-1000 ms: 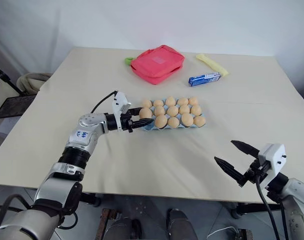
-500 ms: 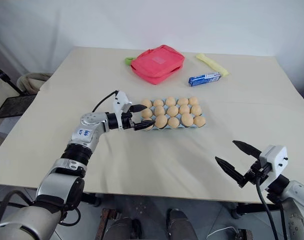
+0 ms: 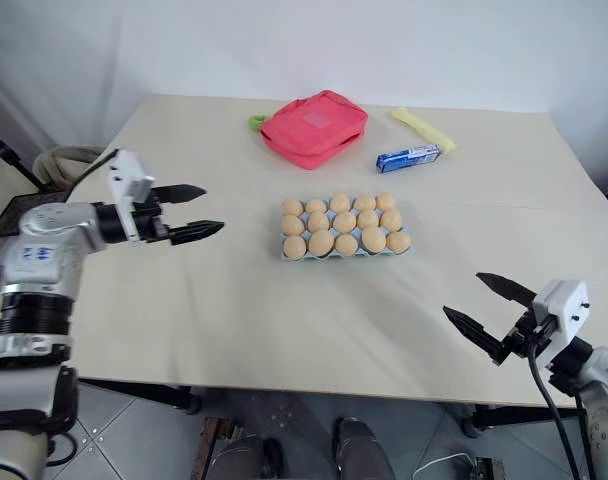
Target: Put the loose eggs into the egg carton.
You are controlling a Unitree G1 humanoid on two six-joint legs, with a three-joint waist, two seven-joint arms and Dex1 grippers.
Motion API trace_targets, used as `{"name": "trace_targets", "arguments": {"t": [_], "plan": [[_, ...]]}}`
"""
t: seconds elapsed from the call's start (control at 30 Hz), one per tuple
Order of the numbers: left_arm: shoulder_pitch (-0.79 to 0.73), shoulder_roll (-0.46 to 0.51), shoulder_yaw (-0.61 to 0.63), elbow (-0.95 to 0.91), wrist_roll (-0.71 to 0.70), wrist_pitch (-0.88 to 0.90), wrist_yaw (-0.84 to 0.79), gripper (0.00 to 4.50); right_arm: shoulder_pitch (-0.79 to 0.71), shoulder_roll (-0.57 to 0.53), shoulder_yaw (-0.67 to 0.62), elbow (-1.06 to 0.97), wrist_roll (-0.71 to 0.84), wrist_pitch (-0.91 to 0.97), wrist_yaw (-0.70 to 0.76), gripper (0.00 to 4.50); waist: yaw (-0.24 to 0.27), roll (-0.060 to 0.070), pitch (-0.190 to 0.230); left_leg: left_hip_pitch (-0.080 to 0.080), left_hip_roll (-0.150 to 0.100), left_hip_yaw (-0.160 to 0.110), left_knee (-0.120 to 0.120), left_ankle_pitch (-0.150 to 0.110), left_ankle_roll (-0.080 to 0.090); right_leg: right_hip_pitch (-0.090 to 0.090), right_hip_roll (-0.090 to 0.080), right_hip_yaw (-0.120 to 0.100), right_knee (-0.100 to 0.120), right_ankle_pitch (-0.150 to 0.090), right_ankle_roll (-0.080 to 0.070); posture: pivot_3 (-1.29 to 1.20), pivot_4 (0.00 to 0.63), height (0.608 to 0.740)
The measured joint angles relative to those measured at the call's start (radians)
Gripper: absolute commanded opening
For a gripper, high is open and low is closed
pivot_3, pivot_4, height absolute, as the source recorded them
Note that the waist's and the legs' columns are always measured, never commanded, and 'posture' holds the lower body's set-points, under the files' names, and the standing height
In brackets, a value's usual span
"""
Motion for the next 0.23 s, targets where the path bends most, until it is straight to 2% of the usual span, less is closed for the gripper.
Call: {"name": "trace_targets", "arguments": {"t": [0.23], "plan": [[0.105, 0.052, 0.011, -0.103, -0.056, 0.104, -0.07, 4.48, -0.112, -0.048, 0.009, 0.056, -0.005, 0.018, 0.028, 4.5, 0.005, 0.0, 0.0, -0.001, 0.0, -0.001, 0.0, 0.0, 0.0, 0.0, 0.0, -0.001, 0.0, 0.0, -0.001, 0.0, 0.15, 0.74]]}}
